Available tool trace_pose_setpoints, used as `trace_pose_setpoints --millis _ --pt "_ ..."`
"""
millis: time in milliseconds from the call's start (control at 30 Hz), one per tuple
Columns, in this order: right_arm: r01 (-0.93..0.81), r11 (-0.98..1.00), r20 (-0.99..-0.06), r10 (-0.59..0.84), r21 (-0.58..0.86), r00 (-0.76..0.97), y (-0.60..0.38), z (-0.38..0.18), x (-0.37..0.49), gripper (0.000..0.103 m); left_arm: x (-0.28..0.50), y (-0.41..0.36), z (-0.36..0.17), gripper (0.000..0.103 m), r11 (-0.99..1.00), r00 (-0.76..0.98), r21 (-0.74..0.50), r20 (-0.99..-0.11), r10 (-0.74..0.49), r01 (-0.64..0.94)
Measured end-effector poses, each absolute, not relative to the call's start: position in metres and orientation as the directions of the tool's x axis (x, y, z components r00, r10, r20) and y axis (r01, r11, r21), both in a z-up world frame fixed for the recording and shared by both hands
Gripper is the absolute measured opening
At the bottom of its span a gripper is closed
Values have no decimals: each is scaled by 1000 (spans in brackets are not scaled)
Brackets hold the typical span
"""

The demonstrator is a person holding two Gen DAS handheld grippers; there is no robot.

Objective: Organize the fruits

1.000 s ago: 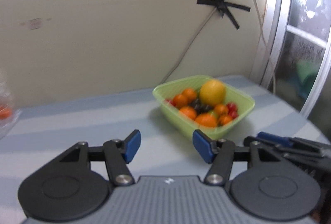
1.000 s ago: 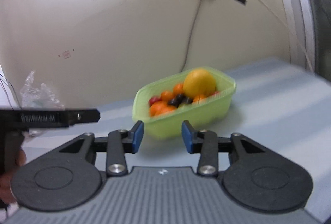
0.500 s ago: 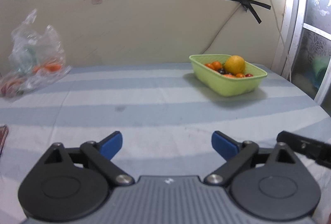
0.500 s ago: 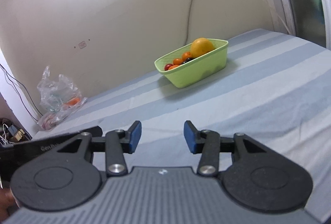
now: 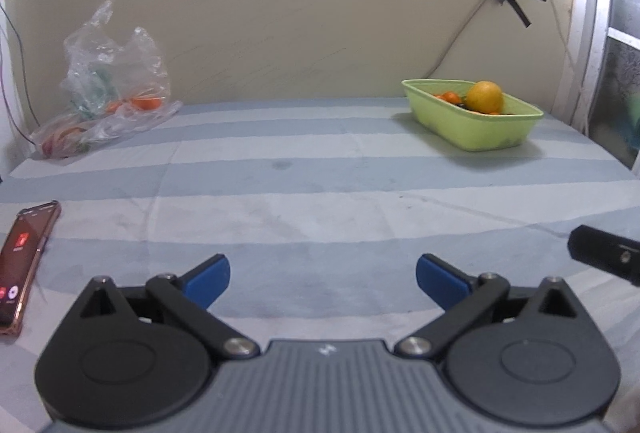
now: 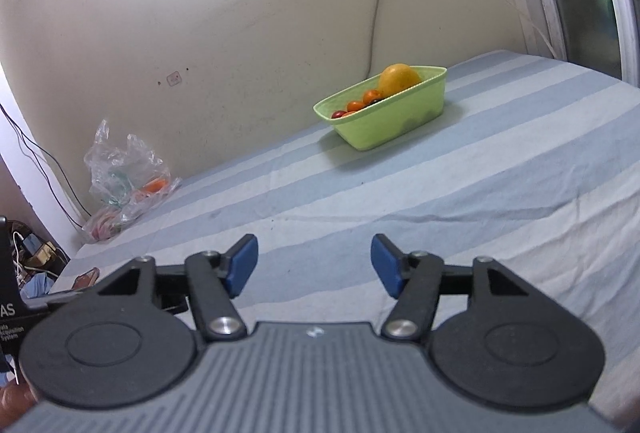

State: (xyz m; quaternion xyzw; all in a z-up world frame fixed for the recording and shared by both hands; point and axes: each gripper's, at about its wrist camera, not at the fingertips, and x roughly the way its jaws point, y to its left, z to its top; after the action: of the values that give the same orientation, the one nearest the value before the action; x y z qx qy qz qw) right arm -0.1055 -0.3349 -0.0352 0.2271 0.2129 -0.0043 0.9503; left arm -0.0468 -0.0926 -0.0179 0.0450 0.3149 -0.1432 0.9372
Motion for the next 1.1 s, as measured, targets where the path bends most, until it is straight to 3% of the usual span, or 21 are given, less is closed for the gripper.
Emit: trace_pose_setpoints --millis 667,1100 --pt "199 910 -412 -36 363 911 -362 -64 -41 69 9 -110 -45 103 972 827 185 -562 -17 146" --pt "160 911 -398 5 380 917 -360 -63 -42 69 8 -111 -47 103 970 822 189 -569 -16 150"
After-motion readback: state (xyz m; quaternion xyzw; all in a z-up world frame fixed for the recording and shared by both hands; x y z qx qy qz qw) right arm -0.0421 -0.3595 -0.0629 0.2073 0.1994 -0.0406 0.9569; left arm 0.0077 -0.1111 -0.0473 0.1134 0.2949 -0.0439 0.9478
